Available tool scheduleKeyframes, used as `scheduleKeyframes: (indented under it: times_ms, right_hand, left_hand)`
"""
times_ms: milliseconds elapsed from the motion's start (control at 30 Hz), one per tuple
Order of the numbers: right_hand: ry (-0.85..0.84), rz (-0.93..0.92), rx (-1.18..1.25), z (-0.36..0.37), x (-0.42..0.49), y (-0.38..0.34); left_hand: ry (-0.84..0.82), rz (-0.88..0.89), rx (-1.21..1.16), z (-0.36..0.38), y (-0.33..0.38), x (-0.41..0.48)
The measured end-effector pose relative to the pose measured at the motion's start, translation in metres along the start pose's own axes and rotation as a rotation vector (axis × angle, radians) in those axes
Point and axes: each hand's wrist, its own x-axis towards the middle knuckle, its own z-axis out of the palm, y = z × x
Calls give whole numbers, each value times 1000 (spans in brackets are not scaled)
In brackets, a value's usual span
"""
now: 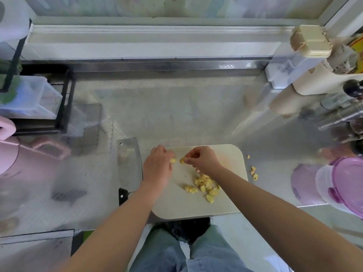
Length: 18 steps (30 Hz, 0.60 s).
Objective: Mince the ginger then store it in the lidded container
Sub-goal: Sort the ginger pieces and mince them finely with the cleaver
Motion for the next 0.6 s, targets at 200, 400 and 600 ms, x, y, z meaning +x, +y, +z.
scheduleKeyframes:
  times_ms: [200, 400, 600]
  right_hand:
    - [103, -52, -147, 18, 9, 4]
    - [163, -219, -119, -24, -13, 18]
    - [96, -267, -309, -56, -42, 62]
  left_hand:
    - [74, -47, -51, 4, -9, 5]
    - [85, 128, -145, 4, 2, -9]
    - [-185, 466, -136, 25, 31, -28]
